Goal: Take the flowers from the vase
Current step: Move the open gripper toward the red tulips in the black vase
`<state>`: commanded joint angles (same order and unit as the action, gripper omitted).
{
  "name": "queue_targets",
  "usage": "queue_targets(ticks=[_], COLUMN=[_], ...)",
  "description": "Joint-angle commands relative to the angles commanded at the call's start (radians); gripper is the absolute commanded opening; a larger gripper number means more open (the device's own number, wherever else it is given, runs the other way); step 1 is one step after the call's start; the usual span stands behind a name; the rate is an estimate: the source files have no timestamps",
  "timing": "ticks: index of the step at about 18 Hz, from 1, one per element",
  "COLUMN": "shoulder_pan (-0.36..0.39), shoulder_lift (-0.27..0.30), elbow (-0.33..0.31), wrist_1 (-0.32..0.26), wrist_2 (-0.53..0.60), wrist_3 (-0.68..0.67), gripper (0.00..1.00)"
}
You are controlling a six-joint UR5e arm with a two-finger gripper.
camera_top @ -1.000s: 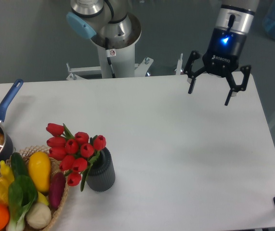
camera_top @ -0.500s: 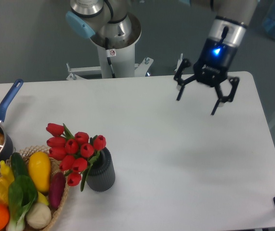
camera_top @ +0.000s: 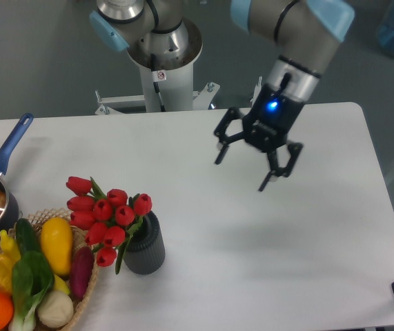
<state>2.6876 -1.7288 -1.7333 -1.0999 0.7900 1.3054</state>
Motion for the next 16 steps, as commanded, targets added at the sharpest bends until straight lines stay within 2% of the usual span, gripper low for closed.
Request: queue_targets(ticks=[8, 16], shoulder_pan=[-0.084, -0.121], shoulder_lift=[-0.038, -0.055], elbow=[-0.014, -0.023], wrist_1=[0.005, 0.008], wrist_2=[-0.005, -0.005], wrist_3=[-0.002, 0.000], gripper=[1.00, 1.00])
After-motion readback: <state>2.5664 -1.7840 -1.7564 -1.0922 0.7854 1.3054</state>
